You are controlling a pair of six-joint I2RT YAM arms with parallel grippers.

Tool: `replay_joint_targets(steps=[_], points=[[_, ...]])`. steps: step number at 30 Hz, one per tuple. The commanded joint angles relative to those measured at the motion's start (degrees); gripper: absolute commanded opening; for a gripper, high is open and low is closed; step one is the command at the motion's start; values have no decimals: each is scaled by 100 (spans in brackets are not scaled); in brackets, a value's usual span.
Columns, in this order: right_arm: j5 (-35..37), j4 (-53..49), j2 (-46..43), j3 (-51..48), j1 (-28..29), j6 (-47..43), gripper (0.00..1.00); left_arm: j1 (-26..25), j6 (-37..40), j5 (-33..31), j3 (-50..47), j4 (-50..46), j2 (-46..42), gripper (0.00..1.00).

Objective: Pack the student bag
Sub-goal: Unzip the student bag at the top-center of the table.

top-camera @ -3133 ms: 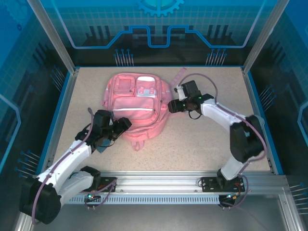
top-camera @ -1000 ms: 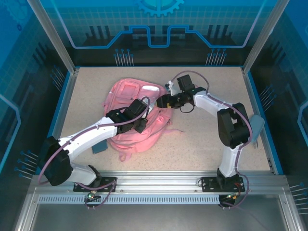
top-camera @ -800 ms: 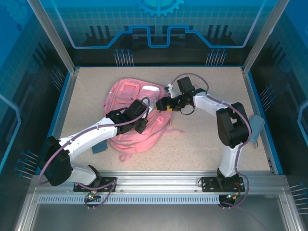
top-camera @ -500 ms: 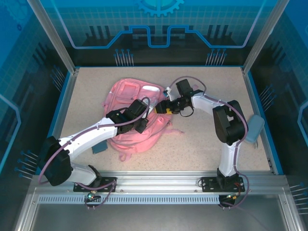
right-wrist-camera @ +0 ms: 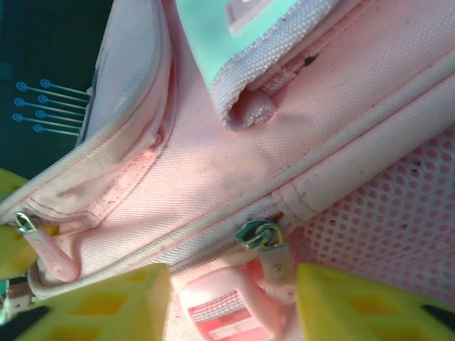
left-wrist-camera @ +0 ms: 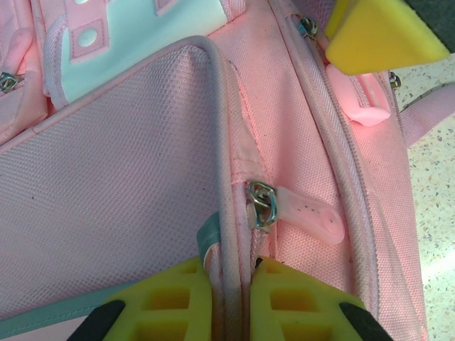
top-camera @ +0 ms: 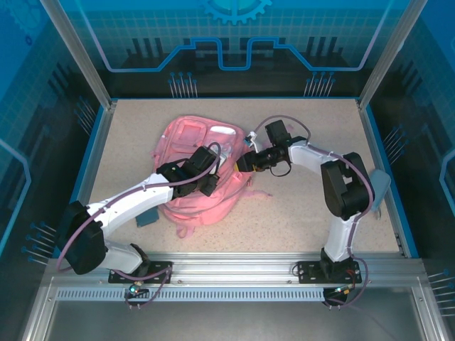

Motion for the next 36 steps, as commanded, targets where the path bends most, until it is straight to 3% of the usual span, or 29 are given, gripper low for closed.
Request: replay_joint_targets(steps=[1,4,9,13,20,29,36], points=[[-130,-48,-179,-59,-36,-64,40,38,-69,170,74,536,-42,11],[-56,-70,-149,-14,-27,-74,38,37,-63,212,83,536,-56,11],[766,-301,-55,120,32,-216,44,43,-41,290,74,523,-60,11],[821,-245,-9,84,84,-615,44,41,18,335,54,502,-64,11],[813,-4,-37,-12,292,-1523,36,48,277,504,-13,560,-172,8],[1724,-108,293,301,437,-1905,21,76,501,728,-92,591,-297,5],[1725,-251,397,492,483,-2039,29,129,511,795,-136,595,-341,5]])
